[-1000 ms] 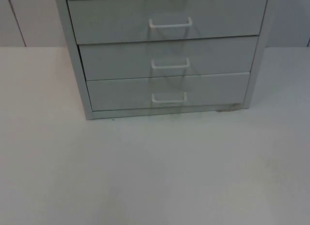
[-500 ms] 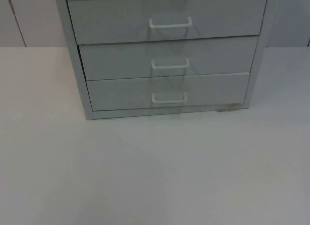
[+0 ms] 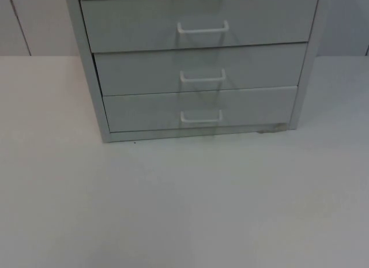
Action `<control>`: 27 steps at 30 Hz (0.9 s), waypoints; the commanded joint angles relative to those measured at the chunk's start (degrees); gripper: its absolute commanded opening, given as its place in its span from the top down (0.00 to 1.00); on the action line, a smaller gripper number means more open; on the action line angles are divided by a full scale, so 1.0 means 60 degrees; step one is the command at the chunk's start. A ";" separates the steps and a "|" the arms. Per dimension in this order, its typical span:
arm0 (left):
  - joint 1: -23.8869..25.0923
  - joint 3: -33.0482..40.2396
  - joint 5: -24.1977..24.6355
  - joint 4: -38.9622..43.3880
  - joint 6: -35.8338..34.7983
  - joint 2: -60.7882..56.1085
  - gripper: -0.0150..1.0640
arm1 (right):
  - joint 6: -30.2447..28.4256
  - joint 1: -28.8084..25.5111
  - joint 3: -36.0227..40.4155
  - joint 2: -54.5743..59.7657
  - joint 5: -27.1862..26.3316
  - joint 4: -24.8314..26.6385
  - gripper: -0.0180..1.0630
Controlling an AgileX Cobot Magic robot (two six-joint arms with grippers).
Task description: Open the drawer with the left hand, place the block into the drawer with the right hand, then close the drawer with the left hand.
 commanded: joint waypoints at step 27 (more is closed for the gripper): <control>0.0045 0.0294 -0.0023 -0.0176 0.0243 -0.0032 0.69 | 0.0394 -0.0056 0.0064 -0.0036 -0.0014 -0.0298 0.26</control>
